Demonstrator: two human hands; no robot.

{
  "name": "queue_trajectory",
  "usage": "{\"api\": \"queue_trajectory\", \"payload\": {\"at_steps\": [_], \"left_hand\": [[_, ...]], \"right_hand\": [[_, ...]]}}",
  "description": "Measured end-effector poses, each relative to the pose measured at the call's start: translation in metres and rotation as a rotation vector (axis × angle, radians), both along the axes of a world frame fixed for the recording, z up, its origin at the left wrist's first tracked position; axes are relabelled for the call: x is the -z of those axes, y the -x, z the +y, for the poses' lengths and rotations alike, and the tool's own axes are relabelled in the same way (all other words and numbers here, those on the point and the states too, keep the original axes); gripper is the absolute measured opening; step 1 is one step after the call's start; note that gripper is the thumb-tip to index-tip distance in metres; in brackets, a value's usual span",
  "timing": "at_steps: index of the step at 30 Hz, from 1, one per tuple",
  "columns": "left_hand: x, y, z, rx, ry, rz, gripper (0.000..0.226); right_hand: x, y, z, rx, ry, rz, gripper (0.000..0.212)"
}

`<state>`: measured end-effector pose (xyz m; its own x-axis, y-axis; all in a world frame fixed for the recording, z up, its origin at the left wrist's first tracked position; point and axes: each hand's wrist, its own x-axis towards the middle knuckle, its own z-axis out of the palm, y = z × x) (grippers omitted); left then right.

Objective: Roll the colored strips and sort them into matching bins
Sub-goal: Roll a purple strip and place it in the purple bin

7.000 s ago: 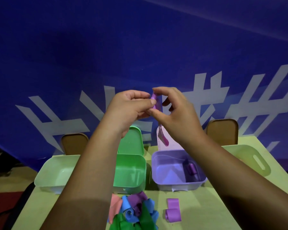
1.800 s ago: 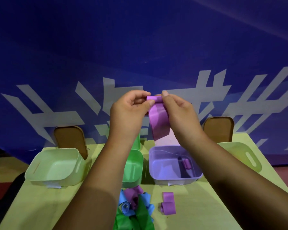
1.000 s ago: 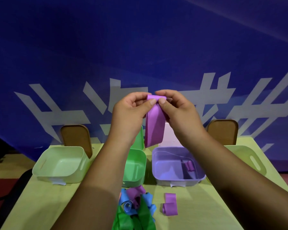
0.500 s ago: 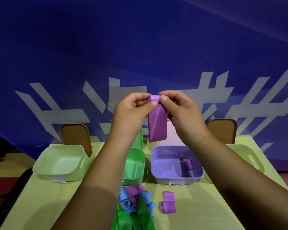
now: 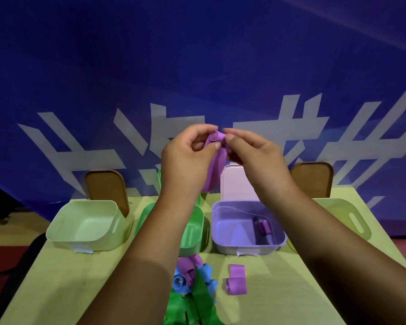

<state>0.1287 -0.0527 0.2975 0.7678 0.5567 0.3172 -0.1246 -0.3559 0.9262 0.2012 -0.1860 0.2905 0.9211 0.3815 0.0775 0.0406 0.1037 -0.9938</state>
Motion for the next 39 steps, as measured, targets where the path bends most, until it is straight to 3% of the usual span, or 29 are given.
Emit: {"api": "queue_trajectory", "payload": {"at_steps": [7, 14, 19, 22, 26, 32, 39], "left_hand": [[0.008, -0.006, -0.005, 0.026, -0.063, -0.017, 0.024], [0.014, -0.011, -0.014, -0.029, -0.132, -0.017, 0.024], [0.017, -0.015, -0.017, -0.09, -0.178, -0.021, 0.017], [0.02, -0.017, -0.014, -0.097, -0.172, -0.026, 0.014], [0.019, -0.014, -0.011, -0.065, -0.093, -0.037, 0.019], [0.017, -0.017, -0.003, 0.036, 0.185, -0.054, 0.029], [0.022, -0.016, 0.004, 0.111, 0.303, -0.002, 0.04]], "right_hand": [[-0.003, -0.002, 0.002, 0.036, 0.072, -0.017, 0.031], [-0.002, 0.003, -0.001, 0.063, 0.05, 0.012, 0.016], [0.003, 0.001, 0.002, 0.04, 0.036, 0.051, 0.036], [0.006, 0.0, 0.001, 0.028, 0.046, 0.05, 0.034], [0.003, 0.0, 0.002, 0.054, 0.054, 0.076, 0.039], [-0.001, 0.0, -0.001, 0.056, 0.029, 0.106, 0.026], [-0.002, 0.0, -0.004, 0.065, 0.045, 0.044, 0.015]]}}
